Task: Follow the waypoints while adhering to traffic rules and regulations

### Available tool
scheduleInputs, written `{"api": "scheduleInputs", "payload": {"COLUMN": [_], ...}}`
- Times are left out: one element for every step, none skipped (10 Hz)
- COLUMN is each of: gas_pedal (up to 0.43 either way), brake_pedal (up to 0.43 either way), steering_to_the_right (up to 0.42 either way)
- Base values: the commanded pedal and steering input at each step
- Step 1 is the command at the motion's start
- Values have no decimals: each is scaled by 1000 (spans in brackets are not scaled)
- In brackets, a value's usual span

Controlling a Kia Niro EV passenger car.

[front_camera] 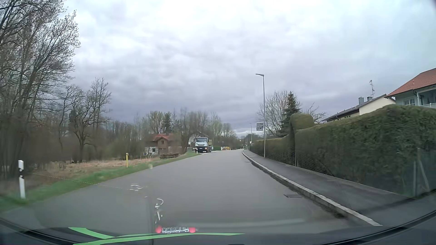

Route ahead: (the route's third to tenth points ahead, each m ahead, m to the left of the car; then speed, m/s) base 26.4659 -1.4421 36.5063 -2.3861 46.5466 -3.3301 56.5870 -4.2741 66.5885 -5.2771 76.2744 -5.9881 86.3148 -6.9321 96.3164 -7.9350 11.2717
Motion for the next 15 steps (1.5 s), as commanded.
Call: {"api": "scheduleInputs", "payload": {"gas_pedal": [47,47,47,47,47,47,47,47,47,47,47,47,47,47,47], "brake_pedal": [0,0,0,0,0,0,0,0,0,0,0,0,0,0,0], "steering_to_the_right": [9,9,9,9,9,9,8,8,8,8,8,8,8,8,8]}}
